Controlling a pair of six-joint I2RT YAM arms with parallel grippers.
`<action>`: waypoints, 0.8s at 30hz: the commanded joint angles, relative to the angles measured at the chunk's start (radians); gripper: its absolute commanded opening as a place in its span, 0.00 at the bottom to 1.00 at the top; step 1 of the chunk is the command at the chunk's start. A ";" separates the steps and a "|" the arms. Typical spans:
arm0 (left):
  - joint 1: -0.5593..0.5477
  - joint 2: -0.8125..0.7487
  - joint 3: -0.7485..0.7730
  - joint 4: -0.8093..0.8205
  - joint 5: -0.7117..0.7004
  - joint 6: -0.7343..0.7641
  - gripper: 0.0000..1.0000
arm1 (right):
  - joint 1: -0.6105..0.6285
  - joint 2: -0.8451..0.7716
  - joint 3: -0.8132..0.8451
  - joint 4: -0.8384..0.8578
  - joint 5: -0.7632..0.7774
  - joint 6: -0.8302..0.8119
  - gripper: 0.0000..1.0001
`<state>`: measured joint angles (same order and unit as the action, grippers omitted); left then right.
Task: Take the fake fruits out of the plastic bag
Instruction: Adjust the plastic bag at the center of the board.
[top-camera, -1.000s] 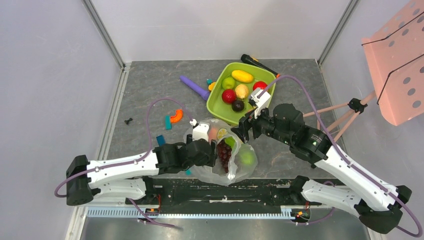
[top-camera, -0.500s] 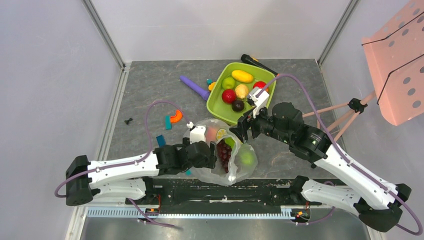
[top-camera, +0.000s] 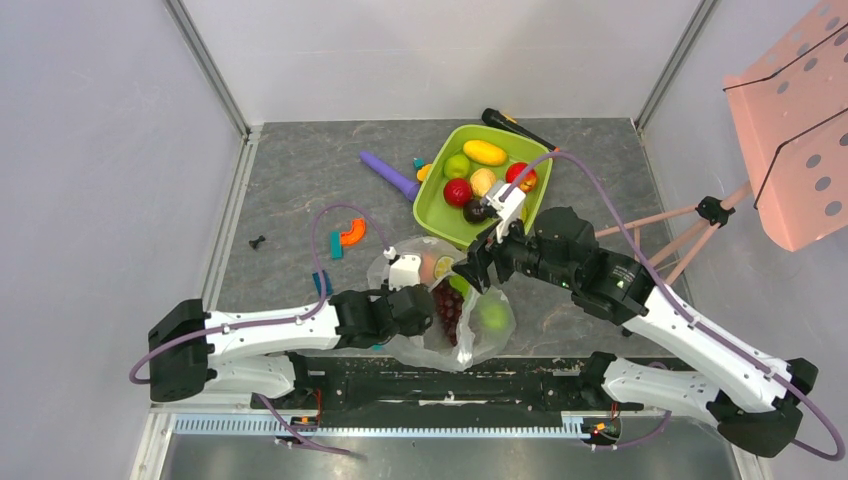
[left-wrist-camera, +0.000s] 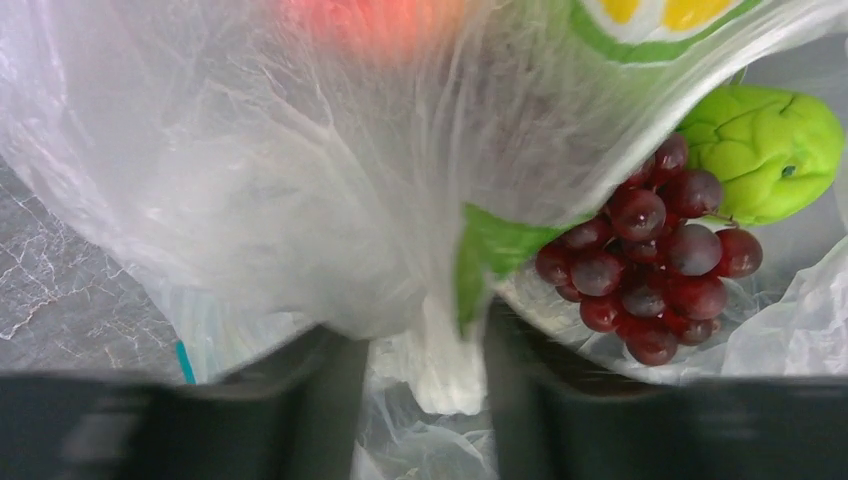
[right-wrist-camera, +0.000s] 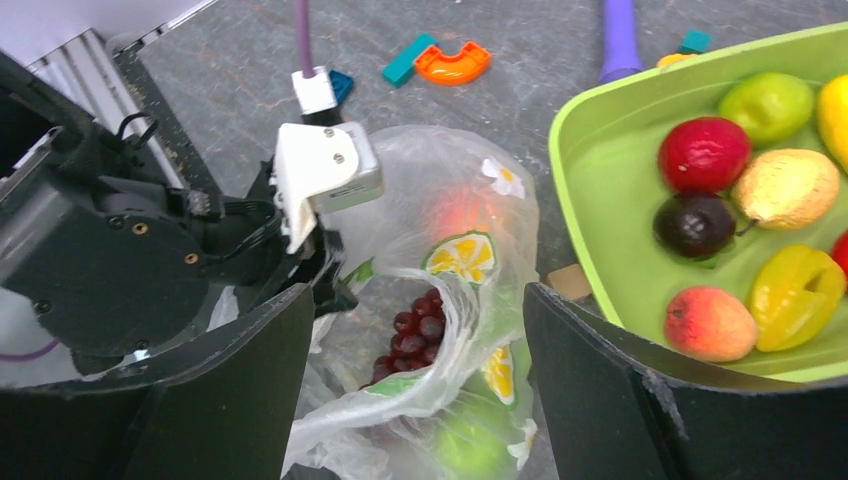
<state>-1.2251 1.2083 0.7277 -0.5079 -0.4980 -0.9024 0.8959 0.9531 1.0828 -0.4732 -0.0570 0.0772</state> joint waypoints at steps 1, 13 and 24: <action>0.000 -0.022 0.041 0.055 -0.057 0.023 0.39 | 0.047 0.012 0.057 0.022 -0.039 -0.004 0.78; 0.006 -0.211 0.223 -0.022 -0.083 0.102 0.02 | 0.155 -0.034 -0.036 0.017 0.151 0.290 0.75; 0.025 -0.343 0.220 -0.013 -0.067 0.094 0.02 | 0.279 -0.047 -0.183 0.149 0.065 0.342 0.35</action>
<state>-1.2098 0.9157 0.9600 -0.5411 -0.5438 -0.8352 1.1343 0.9279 0.9604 -0.4194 0.0246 0.3775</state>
